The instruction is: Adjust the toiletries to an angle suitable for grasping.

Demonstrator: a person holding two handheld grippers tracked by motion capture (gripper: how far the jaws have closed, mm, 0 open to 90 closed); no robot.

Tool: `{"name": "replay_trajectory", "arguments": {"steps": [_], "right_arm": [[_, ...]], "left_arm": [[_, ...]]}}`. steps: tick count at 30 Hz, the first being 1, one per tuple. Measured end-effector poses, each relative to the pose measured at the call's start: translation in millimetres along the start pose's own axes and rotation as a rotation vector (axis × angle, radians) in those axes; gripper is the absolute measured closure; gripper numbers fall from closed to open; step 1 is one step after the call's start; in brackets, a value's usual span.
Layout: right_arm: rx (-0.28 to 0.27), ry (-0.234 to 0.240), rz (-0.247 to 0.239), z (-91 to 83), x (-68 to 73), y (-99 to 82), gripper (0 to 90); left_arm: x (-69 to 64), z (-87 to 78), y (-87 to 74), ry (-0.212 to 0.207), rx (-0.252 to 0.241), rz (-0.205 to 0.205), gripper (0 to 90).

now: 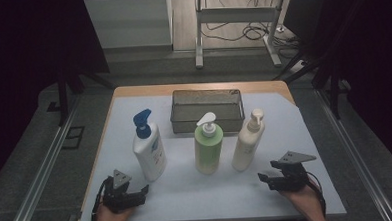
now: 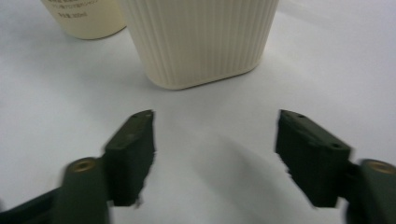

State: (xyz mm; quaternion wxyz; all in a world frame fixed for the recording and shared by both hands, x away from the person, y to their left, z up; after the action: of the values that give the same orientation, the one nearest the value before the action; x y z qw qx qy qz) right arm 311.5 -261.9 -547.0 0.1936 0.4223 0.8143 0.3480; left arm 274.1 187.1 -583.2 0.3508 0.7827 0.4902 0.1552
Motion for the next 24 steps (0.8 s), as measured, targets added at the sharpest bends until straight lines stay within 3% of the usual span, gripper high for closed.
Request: {"name": "replay_trajectory", "arguments": {"steps": [5,11,24], "right_arm": [[-0.001,-0.001,0.011,0.1,-5.7,4.3,48.3],[0.001,-0.018,0.020,2.4,-12.5,9.4,56.7],[-0.014,-0.014,0.038,15.9,-20.8,23.5,84.9]], "left_arm": [[0.0,0.0,0.0,0.000,0.000,0.000,13.1],[0.0,0.1,0.0,0.001,-0.002,0.000,13.1],[0.0,0.1,0.0,0.001,-0.002,0.000,13.1]]}}
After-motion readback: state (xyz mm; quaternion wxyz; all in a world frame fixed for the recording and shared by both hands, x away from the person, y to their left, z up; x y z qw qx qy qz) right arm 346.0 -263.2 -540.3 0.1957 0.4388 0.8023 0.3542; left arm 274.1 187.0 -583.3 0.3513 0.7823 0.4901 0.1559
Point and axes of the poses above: each handheld gripper's, and its own axes: z roughly forward along the jaws, y roughly out of its top, x roughly to its left, the point moved 8 cm from there along z, roughly forward along the jaws, and after that the axes turned 6 degrees about -y, right-handed, at the moved point
